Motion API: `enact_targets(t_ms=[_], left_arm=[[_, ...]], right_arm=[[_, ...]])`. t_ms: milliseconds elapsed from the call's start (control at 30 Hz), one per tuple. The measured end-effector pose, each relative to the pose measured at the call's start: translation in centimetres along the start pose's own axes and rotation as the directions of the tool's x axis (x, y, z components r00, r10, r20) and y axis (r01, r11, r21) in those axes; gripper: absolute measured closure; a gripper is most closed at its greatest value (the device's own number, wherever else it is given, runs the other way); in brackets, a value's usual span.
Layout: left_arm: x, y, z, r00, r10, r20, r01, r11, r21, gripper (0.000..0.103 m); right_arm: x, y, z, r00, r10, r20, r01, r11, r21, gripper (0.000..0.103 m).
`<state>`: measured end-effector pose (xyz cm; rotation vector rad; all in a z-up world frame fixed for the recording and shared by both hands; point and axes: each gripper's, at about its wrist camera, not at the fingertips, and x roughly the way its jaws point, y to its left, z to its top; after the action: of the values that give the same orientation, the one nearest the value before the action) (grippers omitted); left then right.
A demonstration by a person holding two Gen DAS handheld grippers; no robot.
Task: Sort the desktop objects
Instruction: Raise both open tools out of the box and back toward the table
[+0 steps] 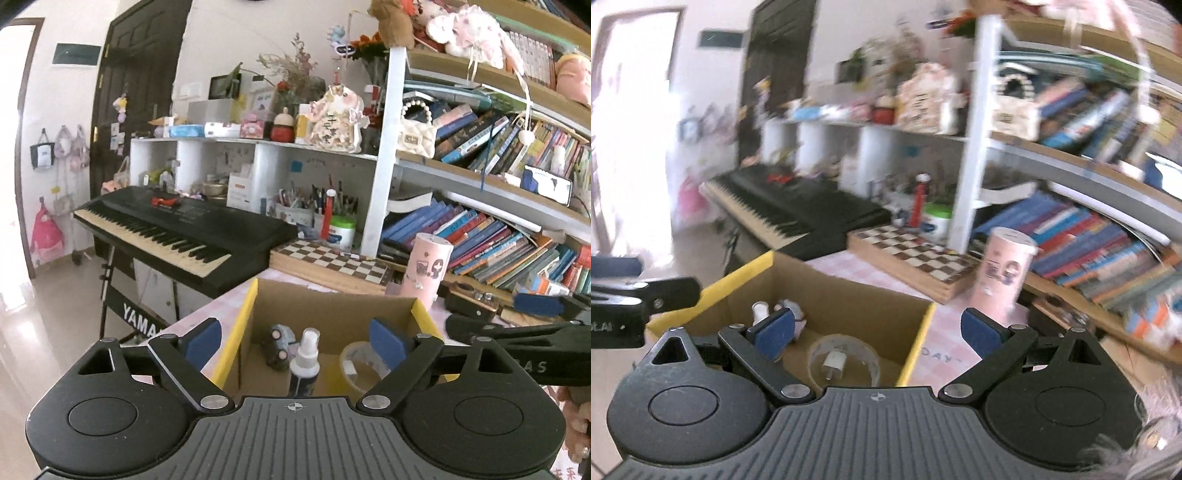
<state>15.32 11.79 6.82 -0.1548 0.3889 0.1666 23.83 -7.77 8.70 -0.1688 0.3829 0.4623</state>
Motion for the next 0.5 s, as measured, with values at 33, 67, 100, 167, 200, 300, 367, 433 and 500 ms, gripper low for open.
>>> enact_targets(t_ms=[33, 67, 100, 167, 200, 300, 367, 433, 500], left_arm=[[-0.3, 0.2, -0.2, 1.0, 0.0, -0.002, 0.0, 1.0, -0.004, 0.013], [-0.6, 0.3, -0.4, 1.0, -0.002, -0.004, 0.002, 1.0, -0.008, 0.013], [-0.8, 0.4, -0.6, 1.0, -0.003, -0.006, 0.003, 1.0, -0.01, 0.013], [-1.4, 0.6, -1.1, 1.0, -0.005, -0.01, 0.005, 1.0, -0.016, 0.013], [-1.6, 0.7, -1.3, 1.0, -0.005, -0.012, 0.005, 1.0, -0.019, 0.013], [-2.4, 0.9, -1.9, 1.0, -0.004, -0.013, 0.004, 1.0, -0.025, 0.013], [-2.9, 1.0, -2.4, 1.0, -0.006, -0.015, 0.006, 1.0, -0.025, 0.013], [-3.3, 1.1, -2.8, 1.0, -0.01, -0.021, 0.01, 1.0, -0.023, 0.013], [-3.7, 1.0, -3.1, 1.0, -0.013, -0.029, 0.013, 1.0, -0.022, 0.013]], right_arm=[[-0.4, 0.0, -0.3, 1.0, -0.015, 0.002, 0.015, 1.0, 0.021, 0.006], [-0.9, 0.0, -0.6, 1.0, -0.03, 0.004, 0.03, 0.999, 0.045, 0.007], [-1.3, 0.1, -0.8, 0.999, -0.043, 0.005, 0.043, 0.997, 0.064, 0.007], [-2.1, 0.3, -1.3, 0.998, -0.061, 0.009, 0.06, 0.994, 0.087, 0.007], [-2.7, 0.4, -1.6, 0.997, -0.071, 0.013, 0.07, 0.993, 0.095, 0.007], [-4.1, 1.0, -2.4, 0.995, -0.093, 0.021, 0.09, 0.99, 0.111, 0.008], [-4.9, 1.4, -2.9, 0.994, -0.106, 0.024, 0.102, 0.987, 0.122, 0.008], [-5.7, 1.8, -3.5, 0.993, -0.116, 0.026, 0.112, 0.985, 0.13, 0.008], [-6.5, 2.2, -4.0, 0.992, -0.127, 0.024, 0.122, 0.983, 0.134, 0.008]])
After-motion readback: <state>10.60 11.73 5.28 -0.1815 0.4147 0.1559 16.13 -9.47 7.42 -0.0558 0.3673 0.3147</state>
